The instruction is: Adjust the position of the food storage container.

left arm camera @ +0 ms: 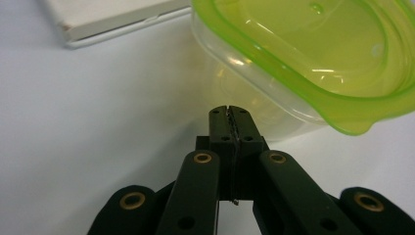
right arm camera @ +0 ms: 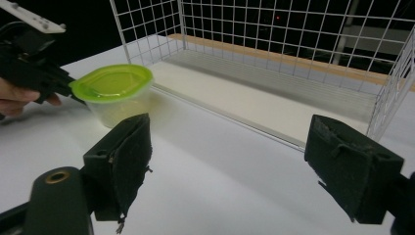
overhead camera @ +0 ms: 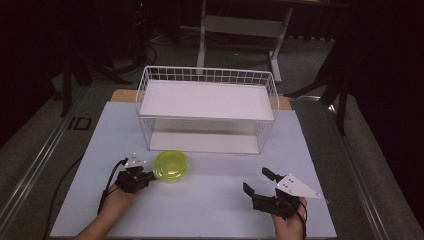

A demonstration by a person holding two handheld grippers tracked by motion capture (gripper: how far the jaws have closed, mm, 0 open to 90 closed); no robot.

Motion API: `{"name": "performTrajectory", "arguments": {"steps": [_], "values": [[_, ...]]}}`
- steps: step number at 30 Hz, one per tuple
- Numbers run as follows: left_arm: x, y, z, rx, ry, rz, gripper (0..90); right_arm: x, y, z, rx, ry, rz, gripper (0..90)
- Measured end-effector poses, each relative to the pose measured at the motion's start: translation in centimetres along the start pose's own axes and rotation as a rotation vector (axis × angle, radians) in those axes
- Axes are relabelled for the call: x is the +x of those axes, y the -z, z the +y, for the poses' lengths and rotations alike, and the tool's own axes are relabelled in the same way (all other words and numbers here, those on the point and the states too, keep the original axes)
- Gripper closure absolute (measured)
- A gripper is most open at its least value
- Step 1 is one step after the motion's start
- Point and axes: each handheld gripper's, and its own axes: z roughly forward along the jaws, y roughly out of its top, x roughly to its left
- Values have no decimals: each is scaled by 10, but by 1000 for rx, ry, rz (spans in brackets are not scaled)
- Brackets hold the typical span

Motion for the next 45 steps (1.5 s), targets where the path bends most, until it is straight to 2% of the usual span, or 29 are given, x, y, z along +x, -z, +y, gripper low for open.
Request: {"name": "performTrajectory", "arguments": {"steps": [2,6,9,15,20,26,35,45], "values": [[0,-2,4,-1,-7,10,900,0,0,0,3,-3,3,175],[7,1,6,-30,15,22,900,0,1,0,2,-2,2,175],[7,0,7,-33,19,10,900,0,1,0,2,-3,2,175],[-1,-18,12,-16,12,-6,900,2,0,-1,9,7,2,175],[-12,-32,26,-12,-4,-41,900,0,-1,-2,16,2,2,175],[-32,-49,37,11,-46,-78,900,0,0,-2,17,7,4,175],[-53,-69,49,29,-79,-88,900,-1,-2,-3,25,8,10,176],[-71,-82,57,35,-105,-121,900,-3,-3,-4,35,-4,16,179]]}}
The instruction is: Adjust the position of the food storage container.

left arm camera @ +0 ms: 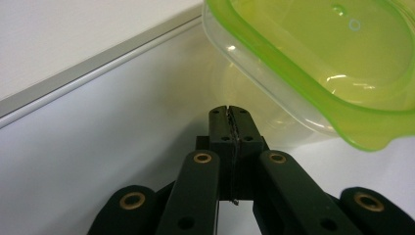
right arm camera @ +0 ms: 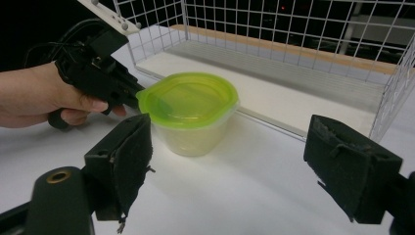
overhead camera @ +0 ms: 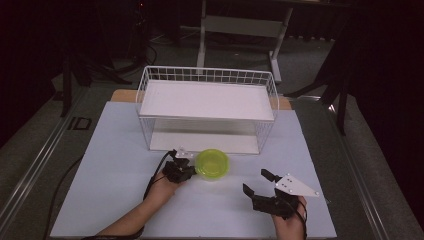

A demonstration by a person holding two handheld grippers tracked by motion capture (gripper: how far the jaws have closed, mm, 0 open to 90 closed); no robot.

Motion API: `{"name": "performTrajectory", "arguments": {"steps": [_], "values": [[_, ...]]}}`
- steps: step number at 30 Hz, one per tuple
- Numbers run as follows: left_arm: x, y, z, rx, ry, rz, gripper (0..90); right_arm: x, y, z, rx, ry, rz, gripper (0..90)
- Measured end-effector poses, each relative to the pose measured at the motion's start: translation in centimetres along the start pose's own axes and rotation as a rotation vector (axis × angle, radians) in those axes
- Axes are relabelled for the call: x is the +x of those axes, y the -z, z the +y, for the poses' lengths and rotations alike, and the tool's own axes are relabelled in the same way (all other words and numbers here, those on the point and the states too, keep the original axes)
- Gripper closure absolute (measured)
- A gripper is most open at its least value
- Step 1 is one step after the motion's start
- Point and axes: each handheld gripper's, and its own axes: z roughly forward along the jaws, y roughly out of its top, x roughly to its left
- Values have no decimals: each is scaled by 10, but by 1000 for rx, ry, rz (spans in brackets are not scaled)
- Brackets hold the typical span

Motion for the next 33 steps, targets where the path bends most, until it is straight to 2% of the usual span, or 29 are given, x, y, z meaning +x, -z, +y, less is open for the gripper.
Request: {"name": "performTrajectory", "arguments": {"steps": [6,9,13,15,17,18,20,24,25,26,27,29,31,33], "values": [[-1,-2,1,0,-8,-4,900,0,0,0,1,8,-4,179],[1,2,-1,-13,9,-16,900,0,0,0,2,10,-6,179],[3,14,-6,-25,12,-12,824,0,0,0,7,11,-4,179],[4,22,-9,-39,23,-21,753,2,-1,0,17,17,0,179],[5,31,-13,-54,28,-32,637,3,-2,0,23,19,4,179],[4,34,-14,-58,27,-35,570,4,-3,0,26,27,5,179],[3,43,-17,-71,15,-39,502,6,-3,0,28,35,3,179],[3,61,-24,-126,12,-97,290,8,-3,1,35,44,6,178],[3,61,-24,-126,12,-97,236,8,-3,1,35,44,6,178],[6,69,-27,-161,20,-139,236,8,-4,1,38,44,8,179],[7,74,-29,-178,18,-147,127,9,-5,1,46,45,9,178],[7,80,-31,-212,38,-168,39,10,-5,1,50,45,14,178],[6,88,-32,-251,48,-183,20,12,-5,2,53,46,18,178],[3,96,-31,-291,34,-172,20,13,-4,5,48,42,23,178]]}}
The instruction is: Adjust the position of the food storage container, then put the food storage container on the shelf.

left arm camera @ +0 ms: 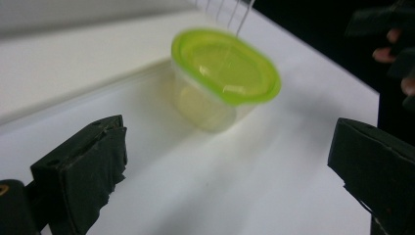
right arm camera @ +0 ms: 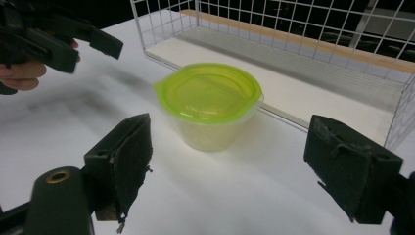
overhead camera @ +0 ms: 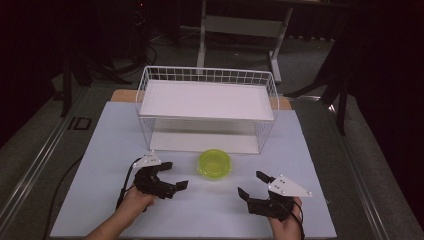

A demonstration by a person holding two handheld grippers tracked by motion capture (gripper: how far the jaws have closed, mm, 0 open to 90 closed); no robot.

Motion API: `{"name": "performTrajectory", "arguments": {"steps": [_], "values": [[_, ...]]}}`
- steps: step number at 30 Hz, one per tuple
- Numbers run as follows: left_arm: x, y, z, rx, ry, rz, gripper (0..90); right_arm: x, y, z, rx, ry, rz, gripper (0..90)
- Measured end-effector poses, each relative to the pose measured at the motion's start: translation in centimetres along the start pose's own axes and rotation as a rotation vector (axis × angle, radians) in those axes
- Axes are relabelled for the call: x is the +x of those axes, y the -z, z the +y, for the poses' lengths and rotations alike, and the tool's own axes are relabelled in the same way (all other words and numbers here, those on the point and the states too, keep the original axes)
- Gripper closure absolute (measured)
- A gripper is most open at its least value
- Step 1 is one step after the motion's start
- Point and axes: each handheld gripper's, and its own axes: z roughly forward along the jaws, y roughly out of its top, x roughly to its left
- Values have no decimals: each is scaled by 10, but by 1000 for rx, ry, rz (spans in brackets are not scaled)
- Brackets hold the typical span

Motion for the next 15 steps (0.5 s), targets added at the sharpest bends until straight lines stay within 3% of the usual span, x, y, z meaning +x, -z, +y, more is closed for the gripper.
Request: {"name": "performTrajectory", "arguments": {"steps": [5,7,13,15], "values": [[-15,11,9,-28,-62,-59,20,2,2,7,0,-15,23,166],[-21,14,12,-38,-89,-62,20,3,1,11,2,1,20,164],[-28,13,20,-49,-63,-97,21,5,-1,23,-17,-2,39,145],[-30,12,25,-46,-71,-87,21,5,-3,29,-24,15,37,145]]}}
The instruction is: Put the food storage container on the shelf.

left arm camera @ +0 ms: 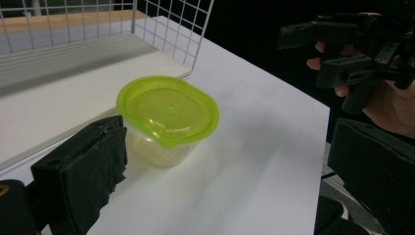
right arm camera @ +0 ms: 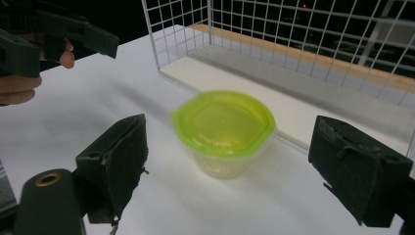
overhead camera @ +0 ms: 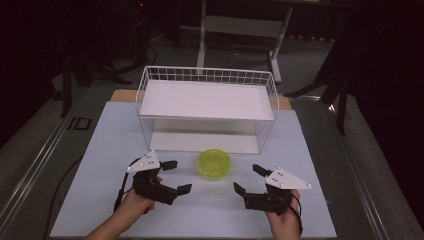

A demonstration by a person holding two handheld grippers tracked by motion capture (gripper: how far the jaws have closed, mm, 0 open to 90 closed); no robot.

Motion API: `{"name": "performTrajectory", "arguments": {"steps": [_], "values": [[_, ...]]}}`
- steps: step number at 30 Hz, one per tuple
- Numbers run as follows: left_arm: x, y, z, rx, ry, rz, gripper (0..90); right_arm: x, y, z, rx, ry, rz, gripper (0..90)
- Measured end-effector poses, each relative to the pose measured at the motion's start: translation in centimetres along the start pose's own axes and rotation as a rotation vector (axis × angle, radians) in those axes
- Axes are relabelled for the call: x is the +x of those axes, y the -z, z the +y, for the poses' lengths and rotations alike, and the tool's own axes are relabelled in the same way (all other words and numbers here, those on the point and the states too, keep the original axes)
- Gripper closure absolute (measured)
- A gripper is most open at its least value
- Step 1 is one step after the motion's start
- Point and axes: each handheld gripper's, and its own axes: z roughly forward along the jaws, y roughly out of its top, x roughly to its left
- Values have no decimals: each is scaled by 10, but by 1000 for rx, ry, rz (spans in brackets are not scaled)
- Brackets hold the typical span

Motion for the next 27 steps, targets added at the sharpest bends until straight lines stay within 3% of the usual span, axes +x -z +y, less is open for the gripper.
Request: {"name": "performTrajectory", "arguments": {"steps": [5,11,14,17,19,27], "values": [[1,-6,13,-4,3,16,21,-4,-6,14,-17,20,7,141],[8,-17,24,24,3,49,21,-10,-21,23,36,-15,32,139],[11,-21,26,31,5,69,21,-14,-28,24,59,-46,61,130],[20,-27,28,41,25,71,21,-20,-41,24,82,-115,88,126],[24,-32,28,53,32,98,23,-24,-46,23,89,-129,72,141],[39,-53,22,123,84,114,89,-42,-65,17,147,-197,57,182]]}}
